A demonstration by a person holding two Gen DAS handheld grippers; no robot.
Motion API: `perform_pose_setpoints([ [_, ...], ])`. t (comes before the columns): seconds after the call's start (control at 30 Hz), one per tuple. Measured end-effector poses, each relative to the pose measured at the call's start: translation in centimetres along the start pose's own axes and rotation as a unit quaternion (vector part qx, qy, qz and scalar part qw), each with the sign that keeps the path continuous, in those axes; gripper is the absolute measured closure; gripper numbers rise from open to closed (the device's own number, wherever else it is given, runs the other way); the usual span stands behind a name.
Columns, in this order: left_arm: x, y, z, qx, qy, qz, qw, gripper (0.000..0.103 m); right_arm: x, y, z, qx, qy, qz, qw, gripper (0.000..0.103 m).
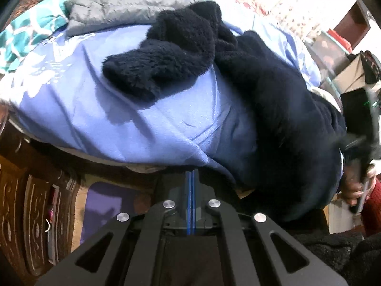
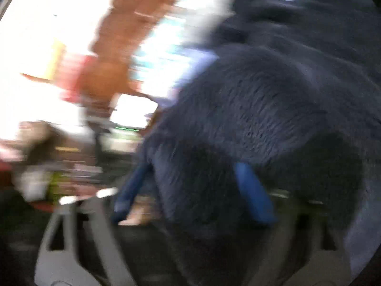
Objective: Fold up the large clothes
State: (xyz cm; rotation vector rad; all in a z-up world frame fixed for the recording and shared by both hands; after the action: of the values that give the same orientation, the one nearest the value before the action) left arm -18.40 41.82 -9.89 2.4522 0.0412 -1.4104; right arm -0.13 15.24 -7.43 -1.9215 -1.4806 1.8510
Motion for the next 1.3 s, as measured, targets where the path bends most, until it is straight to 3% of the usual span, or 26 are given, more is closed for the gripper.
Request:
perform_pose_setpoints([
  [0.1, 0.0, 0.8, -0.3, 0.012, 0.003, 0.008, 0.9999, 0.080, -0.6, -0.2, 1.2, -0.009, 0.017, 0.000, 1.000, 0.024],
  [0.23, 0.7, 1.6, -0.4, 0.026, -0.011, 0.019, 0.9994, 0.079, -1.3, -3.2, 3.4, -0.080, 0.039, 0.023, 0.996, 0.024],
  [0.33, 1.3, 2.2, -0.4, 0.038, -0.022, 0.020, 0.9988, 0.079, -0.2, -5.4, 5.9, -0.147, 0.010, 0.047, 0.988, 0.027],
  [0.37, 1.5, 2.4, -0.5, 0.040, -0.025, 0.016, 0.9988, 0.079, 0.5, -5.6, 6.6, -0.164, -0.007, 0.045, 0.985, 0.039],
  [0.4, 1.6, 2.5, -0.5, 0.039, -0.028, 0.012, 0.9988, 0.079, 1.4, -6.0, 7.1, -0.173, -0.047, 0.012, 0.984, 0.045],
  [0.43, 1.7, 2.6, -0.5, 0.038, -0.028, 0.010, 0.9988, 0.079, 2.3, -6.3, 7.2, -0.163, -0.065, -0.016, 0.984, 0.050],
  [0.5, 1.4, 2.5, -0.4, 0.033, -0.025, 0.010, 0.9991, 0.079, 3.2, -6.0, 7.8, -0.126, -0.102, -0.080, 0.984, 0.050],
  [0.53, 1.4, 2.4, -0.3, 0.031, -0.025, 0.009, 0.9992, 0.079, 4.0, -5.8, 7.8, -0.108, -0.112, -0.085, 0.984, 0.050],
  [0.6, 1.5, 2.0, 0.0, 0.028, -0.029, 0.008, 0.9991, 0.079, 5.8, -4.0, 7.8, -0.064, -0.129, -0.068, 0.987, 0.050],
  [0.7, 2.1, 1.7, 0.5, 0.022, -0.043, 0.004, 0.9988, 0.079, 7.8, -1.4, 6.6, -0.020, -0.115, 0.005, 0.993, 0.050],
  [0.83, 1.5, 1.7, 0.6, 0.026, -0.036, 0.001, 0.9990, 0.079, 9.0, -1.3, 4.8, -0.006, -0.090, 0.001, 0.996, 0.049],
  [0.9, 1.1, 1.4, 0.6, 0.027, -0.032, -0.007, 0.9991, 0.079, 9.1, -3.0, 4.7, -0.027, -0.089, -0.041, 0.995, 0.047],
  [0.97, 0.5, 0.6, 0.4, 0.019, -0.025, -0.018, 0.9993, 0.079, 7.9, -7.0, 5.6, -0.094, -0.104, -0.144, 0.980, 0.047],
  [1.0, 0.1, 0.2, 0.3, 0.015, -0.021, -0.022, 0.9994, 0.079, 6.4, -10.7, 6.9, -0.180, -0.118, -0.187, 0.958, 0.047],
  [1.03, -0.5, -0.5, 0.2, 0.006, -0.013, -0.026, 0.9996, 0.079, 5.5, -12.6, 7.6, -0.227, -0.120, -0.198, 0.946, 0.041],
  [1.07, -0.8, -1.0, 0.2, -0.002, -0.008, -0.030, 0.9995, 0.079, 4.7, -13.3, 7.9, -0.251, -0.123, -0.203, 0.939, 0.028],
  [1.1, -1.1, -1.6, 0.1, -0.009, -0.005, -0.036, 0.9993, 0.079, 4.1, -13.5, 7.8, -0.257, -0.125, -0.198, 0.937, 0.028],
  [1.2, -1.2, -2.2, -0.2, -0.012, -0.005, -0.041, 0.9991, 0.079, 3.2, -11.0, 5.9, -0.184, -0.116, -0.186, 0.958, 0.028],
  [1.23, -1.1, -2.1, -0.3, -0.012, -0.006, -0.039, 0.9991, 0.079, 2.9, -10.3, 5.7, -0.168, -0.109, -0.161, 0.966, 0.025],
  [1.3, -0.8, -1.7, -0.7, -0.011, -0.008, -0.028, 0.9995, 0.079, 2.2, -9.2, 7.1, -0.185, -0.119, -0.103, 0.970, 0.019],
])
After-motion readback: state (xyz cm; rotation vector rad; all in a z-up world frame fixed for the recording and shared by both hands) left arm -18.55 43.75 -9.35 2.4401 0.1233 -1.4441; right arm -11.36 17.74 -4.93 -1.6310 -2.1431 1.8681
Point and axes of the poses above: each gripper's, at about its wrist camera, not at the fingertips, and x roughly the way its jaws point, y to its right, z to its underside, the point moved 1 cm from there along x, roughly the way its jaws point, and after that the axes turned 7 degrees about x, right-handed, at the moved point
